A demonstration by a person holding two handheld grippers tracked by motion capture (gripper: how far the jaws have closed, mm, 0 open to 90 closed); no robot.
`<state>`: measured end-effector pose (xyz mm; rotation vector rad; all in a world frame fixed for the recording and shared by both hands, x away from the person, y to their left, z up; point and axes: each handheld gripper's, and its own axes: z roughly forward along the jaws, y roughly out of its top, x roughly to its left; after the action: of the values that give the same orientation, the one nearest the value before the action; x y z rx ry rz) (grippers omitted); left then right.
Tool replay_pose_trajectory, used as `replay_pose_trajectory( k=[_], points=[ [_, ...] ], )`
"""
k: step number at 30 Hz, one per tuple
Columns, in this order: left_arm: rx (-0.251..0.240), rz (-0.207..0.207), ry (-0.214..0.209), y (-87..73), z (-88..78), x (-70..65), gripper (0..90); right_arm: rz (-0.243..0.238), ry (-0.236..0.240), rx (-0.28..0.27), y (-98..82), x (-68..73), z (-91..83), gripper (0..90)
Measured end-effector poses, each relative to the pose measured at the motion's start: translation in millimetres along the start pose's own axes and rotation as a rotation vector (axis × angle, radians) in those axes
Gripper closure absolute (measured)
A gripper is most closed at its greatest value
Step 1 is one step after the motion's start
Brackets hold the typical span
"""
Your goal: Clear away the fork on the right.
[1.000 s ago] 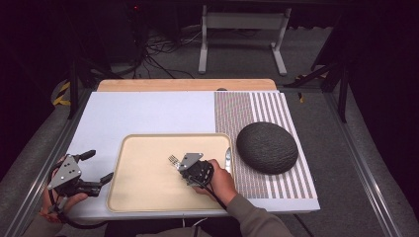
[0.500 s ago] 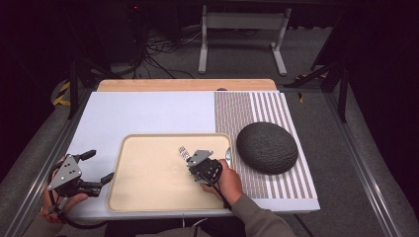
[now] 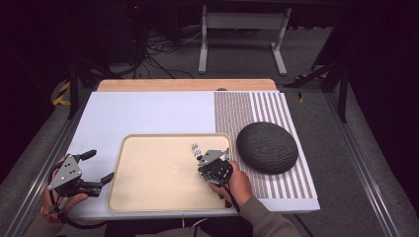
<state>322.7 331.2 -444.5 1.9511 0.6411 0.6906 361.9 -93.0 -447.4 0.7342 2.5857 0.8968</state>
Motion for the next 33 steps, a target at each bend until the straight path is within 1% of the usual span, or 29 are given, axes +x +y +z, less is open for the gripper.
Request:
replay_pose_trajectory(
  k=[5,6,7,12,16,20,33],
  points=[
    [0.000,-0.001,-0.001,0.0,0.1,-0.1,6.2,0.009,-0.015,-0.006,-5.2,-0.6,-3.6,90.0],
    [-0.005,-0.001,0.003,-0.1,0.4,-0.3,6.2,0.016,-0.012,-0.007,-7.2,-1.0,-5.1,90.0],
    [0.000,-0.001,0.000,0.0,0.1,0.0,6.2,0.012,-0.011,-0.005,-8.2,-2.0,-6.1,90.0],
    [0.002,0.002,-0.002,0.0,0.4,0.1,6.1,0.031,-0.008,-0.008,-14.7,-4.1,-11.4,90.0],
    [0.003,0.000,-0.001,0.0,0.4,0.0,6.1,0.028,-0.006,-0.008,-18.0,-5.3,-14.0,90.0],
    [0.002,0.003,-0.002,0.0,0.6,0.2,6.2,0.041,-0.008,-0.010,-21.4,-5.1,-16.9,90.0],
    [0.005,0.000,-0.005,-0.1,1.1,0.0,6.1,0.036,-0.015,-0.010,-26.5,-6.8,-21.1,90.0]
  ],
)
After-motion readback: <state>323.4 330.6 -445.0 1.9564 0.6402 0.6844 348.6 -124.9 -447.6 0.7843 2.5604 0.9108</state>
